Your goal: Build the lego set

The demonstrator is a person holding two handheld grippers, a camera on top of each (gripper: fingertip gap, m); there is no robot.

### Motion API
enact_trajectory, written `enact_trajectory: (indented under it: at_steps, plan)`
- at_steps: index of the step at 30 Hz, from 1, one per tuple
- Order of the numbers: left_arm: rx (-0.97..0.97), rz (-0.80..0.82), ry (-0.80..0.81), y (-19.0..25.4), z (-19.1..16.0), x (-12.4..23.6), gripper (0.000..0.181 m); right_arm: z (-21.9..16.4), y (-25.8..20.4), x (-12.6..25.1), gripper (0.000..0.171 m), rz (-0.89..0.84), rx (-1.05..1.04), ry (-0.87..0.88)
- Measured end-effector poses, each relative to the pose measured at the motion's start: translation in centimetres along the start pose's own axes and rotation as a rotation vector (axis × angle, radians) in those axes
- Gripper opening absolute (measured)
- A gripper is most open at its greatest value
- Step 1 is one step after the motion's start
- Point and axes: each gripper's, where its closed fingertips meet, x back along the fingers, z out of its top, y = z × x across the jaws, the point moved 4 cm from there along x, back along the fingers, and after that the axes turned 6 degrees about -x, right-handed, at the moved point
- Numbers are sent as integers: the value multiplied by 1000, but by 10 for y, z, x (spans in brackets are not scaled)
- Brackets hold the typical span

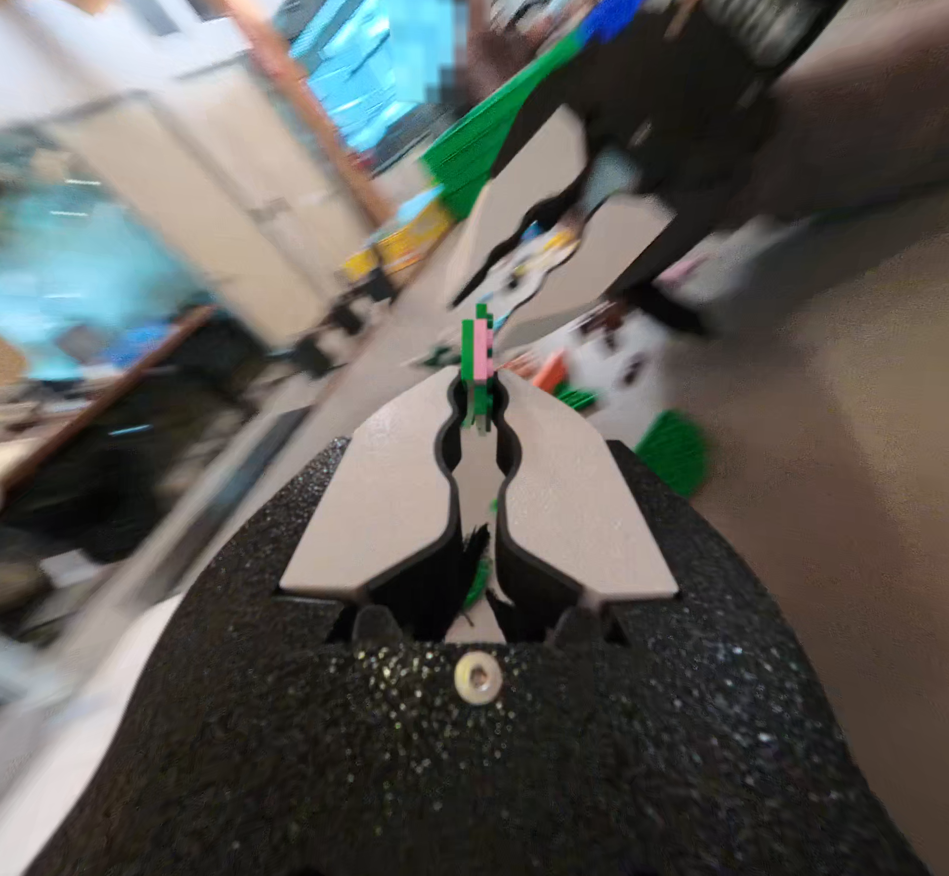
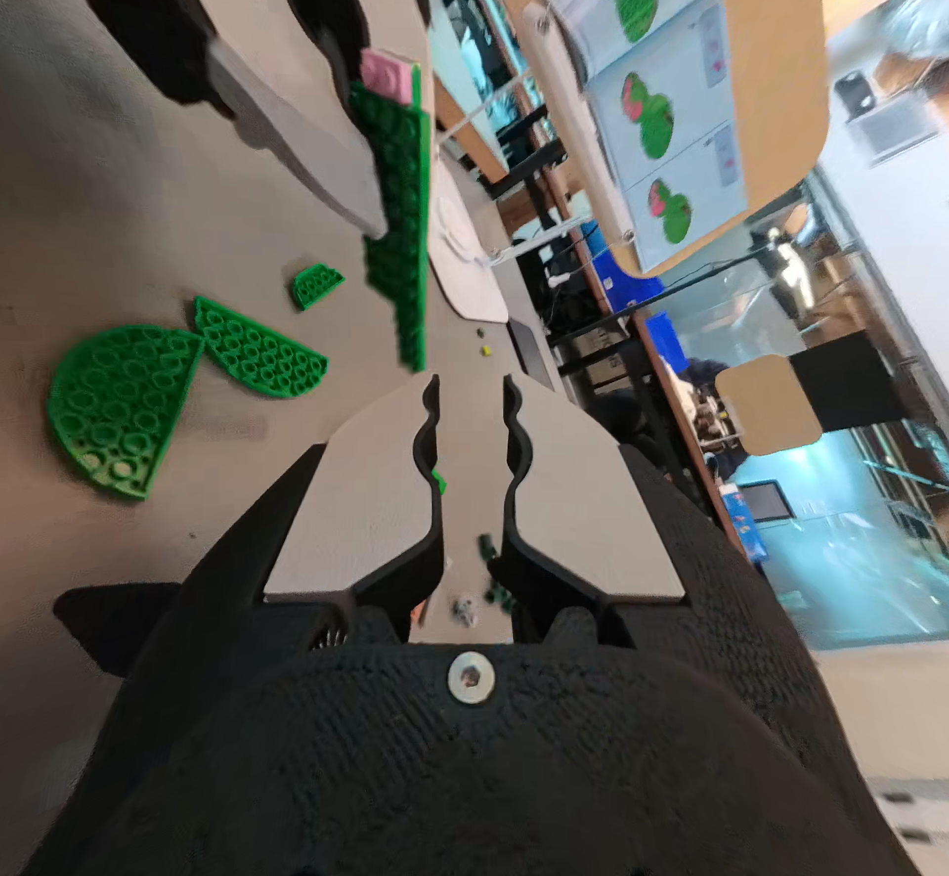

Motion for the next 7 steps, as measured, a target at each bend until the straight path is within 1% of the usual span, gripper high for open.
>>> enact_trajectory:
  at_steps: [1,2,4,6,7]
  plan:
    - [110,-86,83,4,7,3,8,5,-2,0,20,15,-22,33]
    - [197,-127,139,4,12,5,8,10,-6,2,20,58,-67,76]
    - [306,-183,155,2,11,6,8,18,-10,7,19,159,-167,165]
    - [371,-174,163,-3,10,8,8,25,-11,15,22,274,-272,250]
    - [383,-167,154,-5,8,8,8,27,-8,18,24,291,-319,280]
